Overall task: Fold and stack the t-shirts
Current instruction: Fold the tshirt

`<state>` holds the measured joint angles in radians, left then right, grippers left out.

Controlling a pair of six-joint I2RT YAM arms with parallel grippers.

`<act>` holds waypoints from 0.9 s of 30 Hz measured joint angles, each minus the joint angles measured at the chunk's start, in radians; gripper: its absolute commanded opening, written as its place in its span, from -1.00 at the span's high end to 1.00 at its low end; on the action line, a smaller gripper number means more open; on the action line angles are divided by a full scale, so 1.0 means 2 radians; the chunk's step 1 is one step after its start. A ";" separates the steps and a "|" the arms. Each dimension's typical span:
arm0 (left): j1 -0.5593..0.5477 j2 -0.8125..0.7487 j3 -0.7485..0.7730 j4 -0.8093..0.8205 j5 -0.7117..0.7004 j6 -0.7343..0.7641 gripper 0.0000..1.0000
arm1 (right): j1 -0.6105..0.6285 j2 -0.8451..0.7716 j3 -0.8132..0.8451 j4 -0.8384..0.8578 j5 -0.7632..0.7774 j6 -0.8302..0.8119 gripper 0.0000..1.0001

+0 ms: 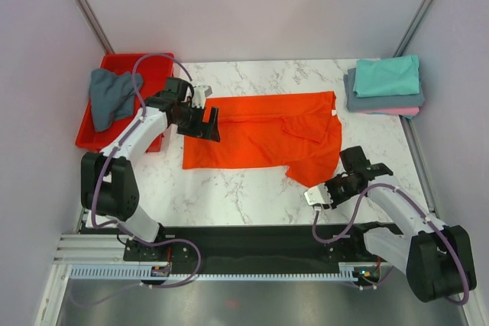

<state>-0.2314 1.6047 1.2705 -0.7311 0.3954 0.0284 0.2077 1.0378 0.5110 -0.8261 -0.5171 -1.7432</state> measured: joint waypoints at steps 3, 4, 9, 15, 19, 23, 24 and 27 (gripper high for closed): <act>0.000 0.002 0.000 0.000 0.000 0.000 -0.99 | 0.000 0.008 0.000 0.011 0.002 0.000 0.24; 0.000 0.003 0.000 0.000 0.000 0.000 -0.99 | 0.000 0.011 0.000 0.015 0.002 0.000 0.24; 0.000 0.014 0.004 0.000 0.000 0.000 -0.99 | 0.000 0.026 0.000 0.034 0.013 0.002 0.23; 0.000 0.019 0.010 0.000 0.000 0.000 -0.99 | 0.000 0.053 0.002 0.046 0.028 0.003 0.36; 0.000 0.020 0.010 0.000 0.000 0.000 -0.99 | 0.002 0.067 0.006 0.053 0.030 0.007 0.72; 0.000 0.018 0.005 0.002 0.000 0.000 -0.99 | 0.003 0.077 0.011 0.066 0.032 0.019 0.97; 0.000 0.017 -0.001 0.003 0.000 0.000 -0.97 | 0.003 0.077 0.011 0.069 0.033 0.024 0.97; 0.000 0.001 -0.037 0.003 -0.060 0.001 -0.93 | 0.003 0.077 0.011 0.076 0.034 0.039 0.98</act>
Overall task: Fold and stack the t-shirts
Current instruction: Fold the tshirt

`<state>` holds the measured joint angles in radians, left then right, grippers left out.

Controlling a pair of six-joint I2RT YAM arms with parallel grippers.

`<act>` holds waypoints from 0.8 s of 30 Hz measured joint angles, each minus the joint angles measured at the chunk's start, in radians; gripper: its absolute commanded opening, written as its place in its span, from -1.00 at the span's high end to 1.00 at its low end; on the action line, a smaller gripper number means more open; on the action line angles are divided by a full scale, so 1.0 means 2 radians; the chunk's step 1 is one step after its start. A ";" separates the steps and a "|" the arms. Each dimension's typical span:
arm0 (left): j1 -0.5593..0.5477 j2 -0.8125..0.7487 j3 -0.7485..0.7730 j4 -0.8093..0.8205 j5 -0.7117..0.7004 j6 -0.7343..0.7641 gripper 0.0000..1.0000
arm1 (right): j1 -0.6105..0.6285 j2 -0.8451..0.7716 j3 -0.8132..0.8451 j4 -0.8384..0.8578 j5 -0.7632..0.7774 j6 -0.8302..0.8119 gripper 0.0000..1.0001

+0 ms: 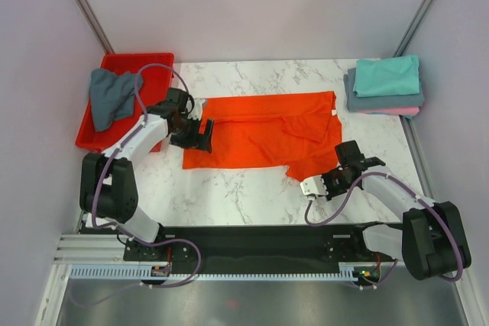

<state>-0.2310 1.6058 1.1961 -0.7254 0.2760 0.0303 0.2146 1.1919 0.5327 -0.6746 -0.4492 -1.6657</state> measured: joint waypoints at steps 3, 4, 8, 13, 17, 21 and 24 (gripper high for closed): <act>0.009 -0.021 -0.045 -0.007 -0.037 -0.002 -0.86 | 0.000 -0.001 0.000 0.009 0.004 0.019 0.96; 0.015 -0.024 -0.055 -0.009 -0.039 -0.004 -0.86 | 0.000 -0.001 0.000 0.013 0.007 0.025 0.96; 0.045 -0.026 -0.078 -0.016 -0.044 -0.013 -0.89 | 0.000 -0.007 0.000 0.024 0.012 0.047 0.96; 0.061 -0.015 -0.078 -0.018 -0.045 -0.021 -0.89 | 0.000 -0.015 0.000 0.032 0.015 0.063 0.95; 0.066 0.010 -0.076 -0.018 -0.040 -0.026 -0.63 | 0.000 -0.015 0.000 0.037 0.017 0.072 0.95; 0.076 0.033 -0.071 -0.018 -0.030 -0.030 -0.51 | 0.000 -0.015 0.000 0.040 0.019 0.077 0.94; 0.082 0.044 -0.065 -0.018 -0.028 -0.031 -0.48 | 0.001 -0.015 0.000 0.043 0.019 0.080 0.94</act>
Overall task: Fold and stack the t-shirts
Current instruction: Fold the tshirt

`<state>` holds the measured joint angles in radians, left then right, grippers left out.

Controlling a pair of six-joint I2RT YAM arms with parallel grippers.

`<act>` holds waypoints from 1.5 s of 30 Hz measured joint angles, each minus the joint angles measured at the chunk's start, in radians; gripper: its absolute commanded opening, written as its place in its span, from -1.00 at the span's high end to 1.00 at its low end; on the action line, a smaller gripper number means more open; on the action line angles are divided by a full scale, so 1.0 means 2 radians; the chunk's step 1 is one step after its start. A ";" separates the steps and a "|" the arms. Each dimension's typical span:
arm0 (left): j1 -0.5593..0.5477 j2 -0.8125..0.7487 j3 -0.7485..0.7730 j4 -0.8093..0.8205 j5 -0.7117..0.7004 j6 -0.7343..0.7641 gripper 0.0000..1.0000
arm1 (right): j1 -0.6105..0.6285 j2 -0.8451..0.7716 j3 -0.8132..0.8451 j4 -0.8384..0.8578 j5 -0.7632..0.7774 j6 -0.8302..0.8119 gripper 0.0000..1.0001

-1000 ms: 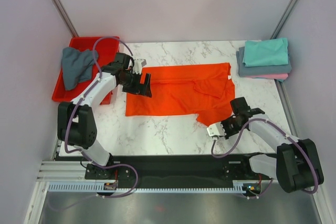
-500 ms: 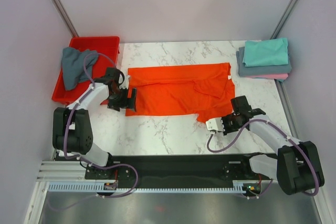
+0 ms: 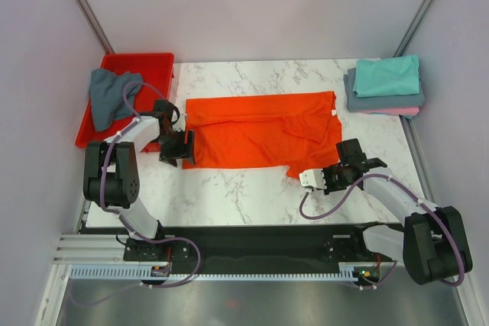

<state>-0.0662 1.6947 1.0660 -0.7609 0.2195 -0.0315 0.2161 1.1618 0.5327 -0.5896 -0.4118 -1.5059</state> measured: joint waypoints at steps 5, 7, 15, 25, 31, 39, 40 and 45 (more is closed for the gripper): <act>0.005 0.007 0.003 0.000 0.002 -0.001 -0.36 | 0.000 0.004 0.000 0.004 0.000 0.005 0.92; 0.005 0.010 0.004 0.000 0.008 -0.001 -0.33 | 0.000 0.007 0.000 0.006 0.000 0.007 0.92; 0.008 0.018 0.004 -0.002 0.029 -0.002 -0.22 | 0.000 0.017 0.001 0.015 0.002 0.015 0.91; 0.022 0.037 0.005 -0.003 0.038 -0.003 0.05 | 0.000 0.017 0.001 0.020 0.004 0.024 0.91; 0.027 0.042 0.010 -0.008 0.037 -0.007 0.55 | 0.000 0.017 0.001 0.026 0.005 0.028 0.93; 0.027 0.042 0.011 -0.012 0.038 -0.008 0.96 | 0.000 0.016 0.001 0.030 0.009 0.043 1.00; 0.027 0.042 0.011 -0.013 0.038 -0.008 0.96 | 0.000 0.015 0.001 0.030 0.010 0.046 1.00; 0.027 0.041 0.022 -0.027 0.041 -0.008 0.96 | 0.000 -0.005 0.007 0.029 0.016 0.088 1.00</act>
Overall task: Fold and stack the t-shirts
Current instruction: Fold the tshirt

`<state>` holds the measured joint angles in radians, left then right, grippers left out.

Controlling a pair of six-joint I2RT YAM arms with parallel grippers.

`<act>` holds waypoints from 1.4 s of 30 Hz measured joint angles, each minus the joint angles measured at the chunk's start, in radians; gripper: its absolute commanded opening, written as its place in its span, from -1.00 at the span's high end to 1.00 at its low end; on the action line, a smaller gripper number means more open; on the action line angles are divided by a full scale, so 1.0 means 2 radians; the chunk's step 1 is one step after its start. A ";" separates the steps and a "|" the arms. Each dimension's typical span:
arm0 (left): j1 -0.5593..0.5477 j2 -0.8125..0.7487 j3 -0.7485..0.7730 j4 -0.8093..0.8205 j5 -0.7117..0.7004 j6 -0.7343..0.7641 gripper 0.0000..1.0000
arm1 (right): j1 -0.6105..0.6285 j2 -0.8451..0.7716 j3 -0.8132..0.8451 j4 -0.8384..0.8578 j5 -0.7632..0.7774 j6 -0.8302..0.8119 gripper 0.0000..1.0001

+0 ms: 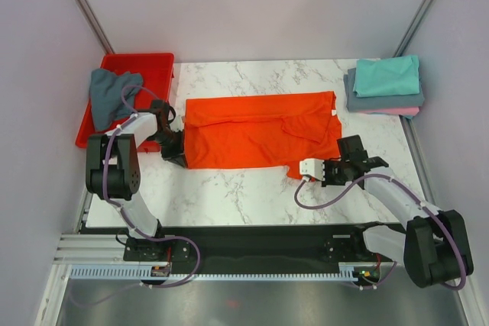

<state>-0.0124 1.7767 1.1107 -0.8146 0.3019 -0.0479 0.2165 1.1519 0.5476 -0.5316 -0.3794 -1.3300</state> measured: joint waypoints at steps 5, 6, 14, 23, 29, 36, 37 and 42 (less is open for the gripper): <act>0.000 -0.002 0.023 -0.027 0.018 0.009 0.96 | 0.000 -0.033 0.036 0.003 0.002 0.066 1.00; -0.001 -0.002 0.029 -0.034 0.021 0.014 0.96 | 0.000 -0.039 0.045 0.007 0.002 0.083 1.00; -0.007 -0.001 0.091 -0.078 0.032 0.042 0.96 | 0.000 -0.042 0.100 0.054 0.023 0.192 1.00; -0.023 -0.002 0.137 -0.076 0.018 0.047 0.96 | 0.000 -0.008 0.148 0.094 0.044 0.264 1.00; -0.024 0.000 0.163 -0.068 -0.002 0.050 0.96 | 0.000 0.018 0.176 0.127 0.059 0.296 1.00; -0.024 0.037 0.222 -0.064 -0.006 0.051 0.96 | -0.005 0.075 0.223 0.170 0.071 0.312 1.00; -0.024 0.046 0.228 -0.065 -0.006 0.051 0.96 | -0.006 0.086 0.231 0.178 0.073 0.314 1.00; -0.024 0.097 0.267 -0.076 -0.006 0.056 0.96 | -0.017 0.149 0.268 0.212 0.078 0.319 1.00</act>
<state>-0.0612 1.9701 1.6440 -0.9668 0.2901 0.0635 0.1822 1.4506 1.0836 -0.1078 -0.2230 -0.6926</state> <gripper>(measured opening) 0.029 0.007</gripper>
